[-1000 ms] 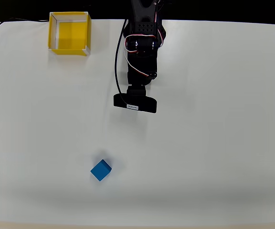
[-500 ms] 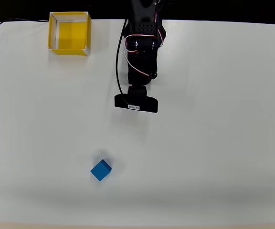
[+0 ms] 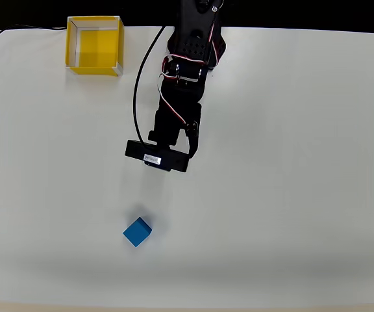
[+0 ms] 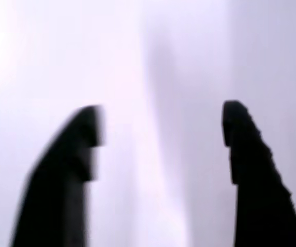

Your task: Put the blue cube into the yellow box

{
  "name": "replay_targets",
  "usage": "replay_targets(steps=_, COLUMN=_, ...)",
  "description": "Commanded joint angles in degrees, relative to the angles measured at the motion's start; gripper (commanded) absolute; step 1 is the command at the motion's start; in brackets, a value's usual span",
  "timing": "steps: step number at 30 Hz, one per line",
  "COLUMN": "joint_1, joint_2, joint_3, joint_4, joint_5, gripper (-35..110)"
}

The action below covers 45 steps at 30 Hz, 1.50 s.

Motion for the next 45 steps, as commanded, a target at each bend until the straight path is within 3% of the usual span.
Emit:
replay_targets(steps=1, joint_1=3.6, joint_2=-10.5, joint_3=-7.1, joint_4=-17.8, joint_5=-0.3, gripper=44)
replay_targets(steps=5, joint_1=6.7, joint_2=-23.4, joint_3=-10.3, joint_4=-30.8, joint_5=0.3, gripper=50)
replay_targets(steps=13, joint_1=10.6, joint_2=-45.7, joint_3=-20.8, joint_4=-46.9, joint_5=0.3, gripper=51)
replay_targets(steps=27, joint_1=12.0, joint_2=-75.8, joint_3=-42.2, joint_4=-55.5, joint_5=0.8, gripper=50)
replay_targets(steps=45, joint_1=9.6, joint_2=-95.4, joint_3=-65.2, joint_4=-58.0, joint_5=1.8, gripper=50)
